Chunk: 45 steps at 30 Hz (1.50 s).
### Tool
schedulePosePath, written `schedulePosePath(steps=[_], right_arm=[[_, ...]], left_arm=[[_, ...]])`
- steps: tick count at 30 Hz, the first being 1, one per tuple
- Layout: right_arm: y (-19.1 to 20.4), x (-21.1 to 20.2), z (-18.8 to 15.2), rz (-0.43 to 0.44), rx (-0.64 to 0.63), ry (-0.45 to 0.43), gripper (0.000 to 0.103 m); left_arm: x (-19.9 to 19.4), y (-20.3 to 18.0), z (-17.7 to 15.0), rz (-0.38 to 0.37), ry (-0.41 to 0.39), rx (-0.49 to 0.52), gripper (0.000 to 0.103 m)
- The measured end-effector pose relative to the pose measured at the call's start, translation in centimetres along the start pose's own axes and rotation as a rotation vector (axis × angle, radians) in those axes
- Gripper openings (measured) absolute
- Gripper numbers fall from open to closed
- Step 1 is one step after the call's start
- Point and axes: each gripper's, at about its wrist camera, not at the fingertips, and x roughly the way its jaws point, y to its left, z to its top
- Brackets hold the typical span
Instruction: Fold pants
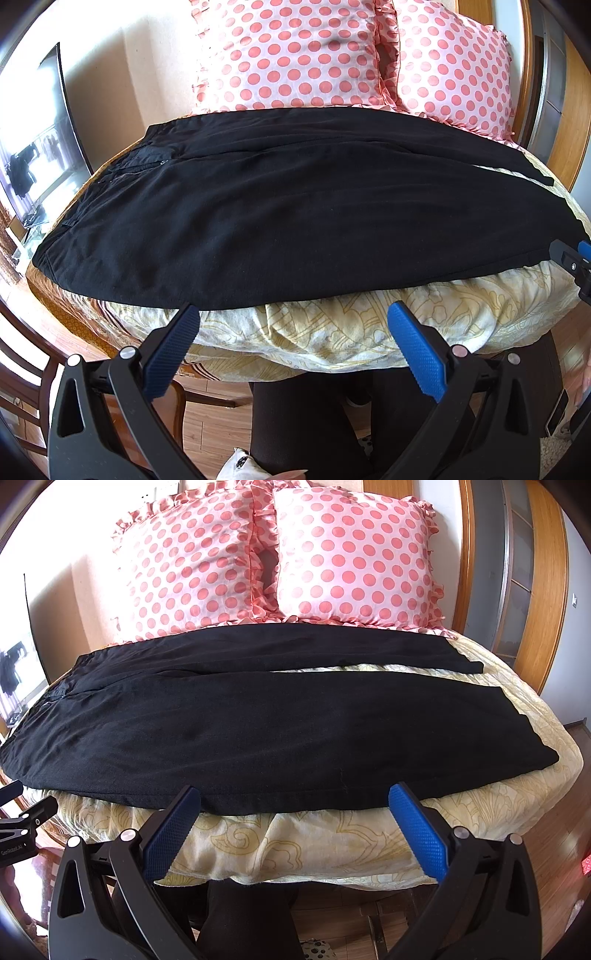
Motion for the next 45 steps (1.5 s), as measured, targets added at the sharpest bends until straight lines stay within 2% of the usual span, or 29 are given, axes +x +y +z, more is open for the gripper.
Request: schedulePosePath(steps=[45], right_arm=[[-0.15,0.04,-0.17,0.003,0.005,0.001,0.102]], left_arm=[[0.02,-0.01,0.0,0.0,0.003,0.001,0.101]])
